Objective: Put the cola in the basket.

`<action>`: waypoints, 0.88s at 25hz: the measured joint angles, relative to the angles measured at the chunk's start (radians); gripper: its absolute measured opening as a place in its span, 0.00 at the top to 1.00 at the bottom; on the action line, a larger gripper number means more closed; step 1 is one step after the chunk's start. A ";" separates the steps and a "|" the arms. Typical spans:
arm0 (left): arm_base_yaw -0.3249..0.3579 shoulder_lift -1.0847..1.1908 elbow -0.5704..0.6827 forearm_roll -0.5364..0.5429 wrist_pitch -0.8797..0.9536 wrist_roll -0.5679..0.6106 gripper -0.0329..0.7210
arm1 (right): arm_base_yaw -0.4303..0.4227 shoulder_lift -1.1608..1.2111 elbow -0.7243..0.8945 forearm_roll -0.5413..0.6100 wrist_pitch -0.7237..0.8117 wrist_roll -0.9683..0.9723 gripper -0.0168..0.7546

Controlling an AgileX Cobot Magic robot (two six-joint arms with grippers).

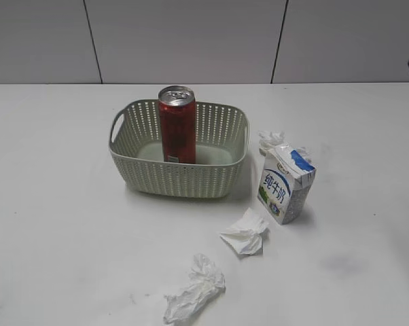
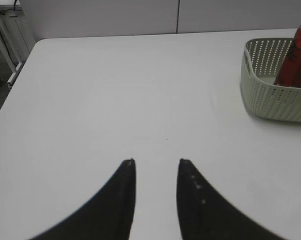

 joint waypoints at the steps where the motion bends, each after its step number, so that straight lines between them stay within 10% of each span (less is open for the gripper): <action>1: 0.000 0.000 0.000 0.000 0.000 0.000 0.65 | 0.000 -0.046 0.064 0.001 -0.026 0.000 0.24; 12: 0.000 0.000 0.000 0.000 0.000 0.000 0.65 | 0.000 -0.518 0.645 -0.007 -0.158 0.000 0.24; 22: 0.000 0.000 0.000 0.000 0.000 0.000 0.65 | 0.000 -1.003 0.805 -0.033 -0.139 0.000 0.24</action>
